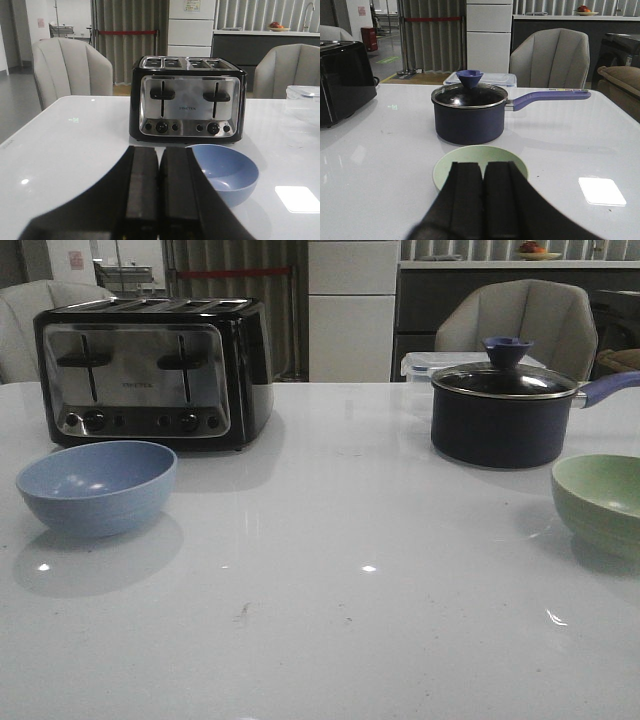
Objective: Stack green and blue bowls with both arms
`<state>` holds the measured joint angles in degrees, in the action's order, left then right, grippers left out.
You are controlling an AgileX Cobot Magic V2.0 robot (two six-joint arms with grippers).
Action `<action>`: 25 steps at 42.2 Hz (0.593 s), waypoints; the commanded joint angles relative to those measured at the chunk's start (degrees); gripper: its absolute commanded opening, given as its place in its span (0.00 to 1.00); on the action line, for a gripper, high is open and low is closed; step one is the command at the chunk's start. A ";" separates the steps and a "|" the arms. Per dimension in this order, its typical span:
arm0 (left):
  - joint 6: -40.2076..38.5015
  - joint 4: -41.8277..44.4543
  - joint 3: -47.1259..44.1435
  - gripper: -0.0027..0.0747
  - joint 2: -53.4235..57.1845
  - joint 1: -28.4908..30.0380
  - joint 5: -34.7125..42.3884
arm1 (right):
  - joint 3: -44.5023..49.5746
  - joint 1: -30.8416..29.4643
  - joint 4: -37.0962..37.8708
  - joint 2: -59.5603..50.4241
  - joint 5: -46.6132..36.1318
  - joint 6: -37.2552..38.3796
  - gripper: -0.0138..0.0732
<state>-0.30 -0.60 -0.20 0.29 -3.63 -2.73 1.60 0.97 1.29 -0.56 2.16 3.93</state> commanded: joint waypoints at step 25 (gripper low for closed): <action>-0.60 0.00 -0.26 0.15 1.11 -0.45 6.55 | -0.17 0.01 0.48 -1.13 -5.33 -0.07 0.22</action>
<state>-0.30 -0.60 -0.20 0.29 -3.63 -2.49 1.60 0.97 1.29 -0.56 2.16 3.93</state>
